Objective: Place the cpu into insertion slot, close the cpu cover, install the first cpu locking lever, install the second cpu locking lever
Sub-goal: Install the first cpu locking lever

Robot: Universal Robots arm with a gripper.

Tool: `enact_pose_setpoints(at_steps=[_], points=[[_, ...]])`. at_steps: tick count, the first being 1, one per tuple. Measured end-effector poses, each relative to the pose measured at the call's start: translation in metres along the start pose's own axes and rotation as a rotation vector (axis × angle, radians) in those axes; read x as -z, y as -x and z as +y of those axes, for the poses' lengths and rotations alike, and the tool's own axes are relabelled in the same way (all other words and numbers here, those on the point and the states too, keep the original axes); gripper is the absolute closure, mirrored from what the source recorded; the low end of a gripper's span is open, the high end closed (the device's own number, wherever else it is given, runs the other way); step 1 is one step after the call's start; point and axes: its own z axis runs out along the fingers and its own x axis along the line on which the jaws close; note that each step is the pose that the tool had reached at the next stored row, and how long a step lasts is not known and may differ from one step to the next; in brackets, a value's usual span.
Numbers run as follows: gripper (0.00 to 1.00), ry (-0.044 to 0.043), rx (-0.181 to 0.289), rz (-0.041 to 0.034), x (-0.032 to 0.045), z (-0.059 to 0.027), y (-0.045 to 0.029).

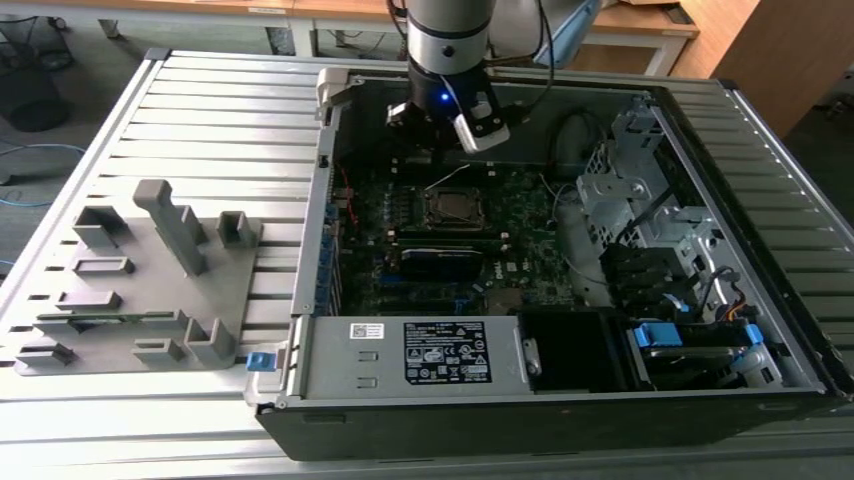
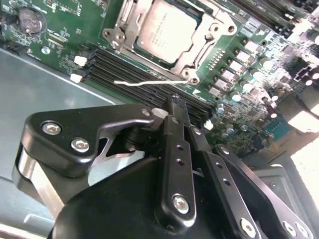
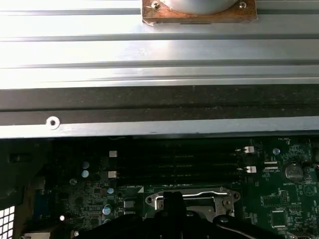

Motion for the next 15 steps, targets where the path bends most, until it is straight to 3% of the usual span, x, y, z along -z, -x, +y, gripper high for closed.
enact_pose_setpoints(at_steps=[5, 15], points=[[0.89, 0.0, 0.0, 0.0, -0.0006, 0.0002, 0.0058], [0.89, 0.0003, 0.0, -0.0001, -0.0016, 0.0003, 0.0101]])
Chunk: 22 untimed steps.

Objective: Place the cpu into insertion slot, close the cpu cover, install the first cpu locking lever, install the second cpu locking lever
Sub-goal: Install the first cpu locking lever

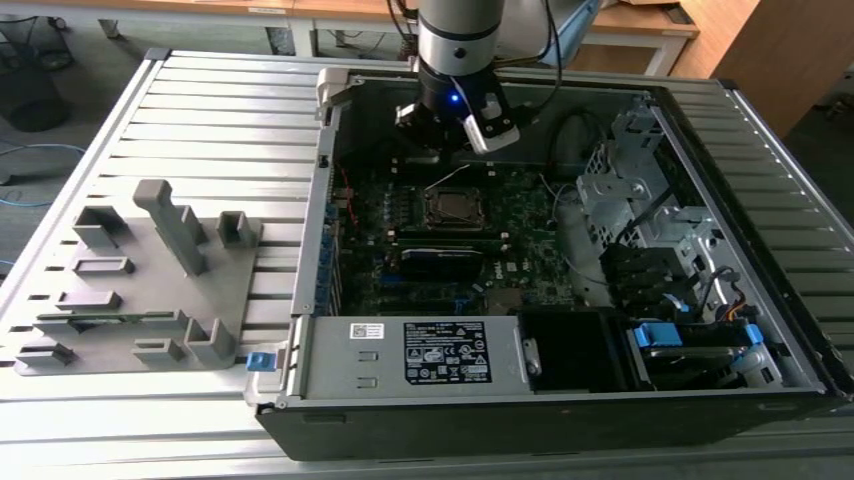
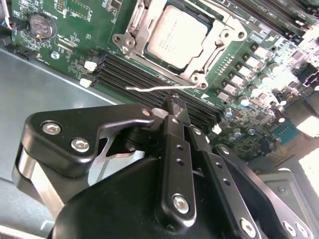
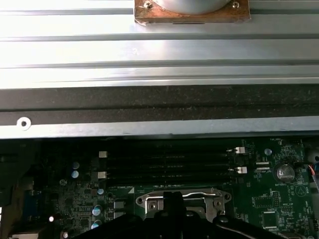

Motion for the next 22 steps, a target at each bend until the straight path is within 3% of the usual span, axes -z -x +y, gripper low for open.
enact_pose_setpoints(at_steps=[22], points=[[0.89, 0.0009, 0.0, 0.0001, -0.0077, 0.0001, 0.0095]])
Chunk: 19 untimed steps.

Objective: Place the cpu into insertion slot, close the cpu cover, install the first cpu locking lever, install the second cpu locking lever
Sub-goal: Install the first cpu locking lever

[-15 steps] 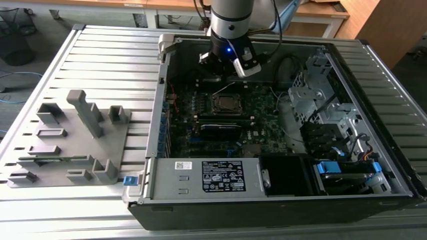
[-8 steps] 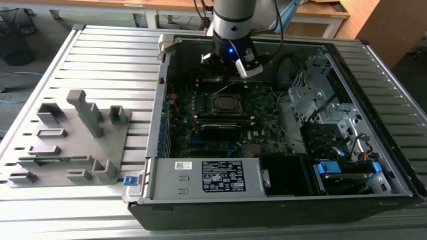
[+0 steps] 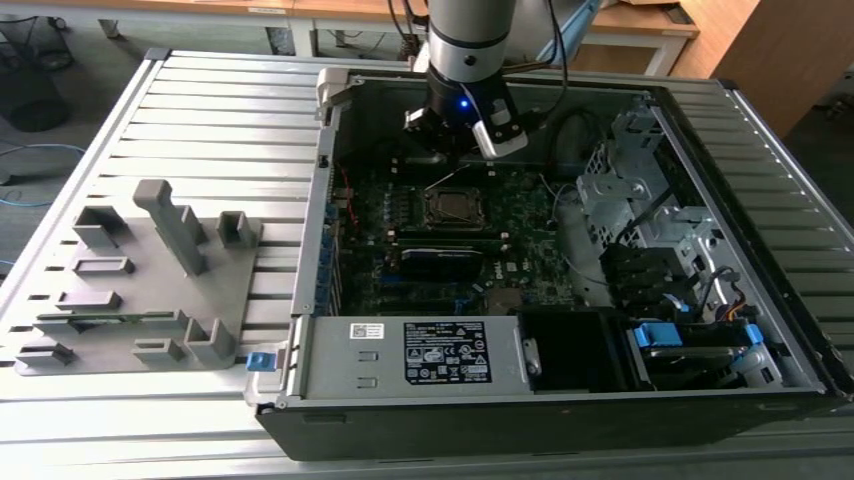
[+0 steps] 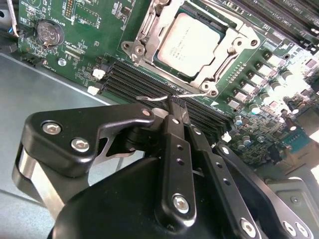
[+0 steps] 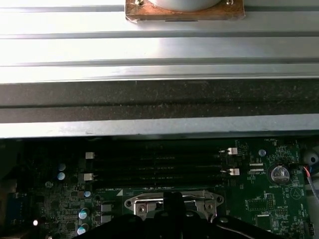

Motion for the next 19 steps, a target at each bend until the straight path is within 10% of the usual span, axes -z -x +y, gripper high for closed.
enact_pose_setpoints(at_steps=[19], points=[[0.89, 0.0219, -0.017, -0.0021, -0.0029, 0.0041, -0.0004]])
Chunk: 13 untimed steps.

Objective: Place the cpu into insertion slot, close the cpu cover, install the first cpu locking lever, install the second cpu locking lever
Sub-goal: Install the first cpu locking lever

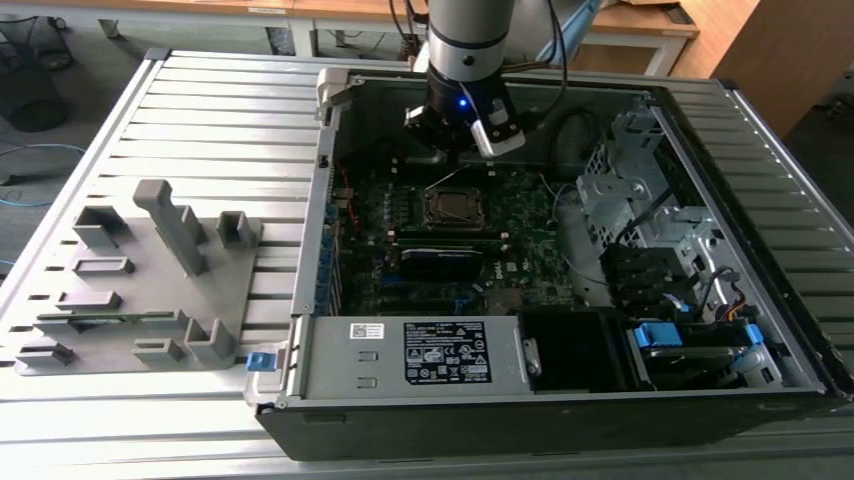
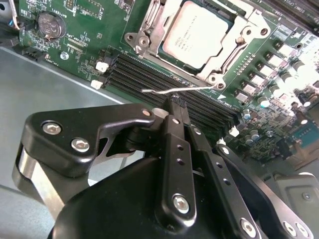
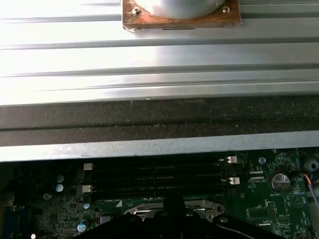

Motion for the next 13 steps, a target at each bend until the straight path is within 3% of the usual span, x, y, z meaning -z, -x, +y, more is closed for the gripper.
enact_pose_setpoints(at_steps=[6, 11, 13], points=[[0.89, -0.0002, -0.001, -0.0001, -0.0059, -0.0013, -0.0003], [0.89, 0.0019, -0.001, 0.0001, -0.0062, -0.0014, -0.0004], [0.89, 0.0089, -0.002, 0.0004, -0.0062, -0.0014, -0.0004]])
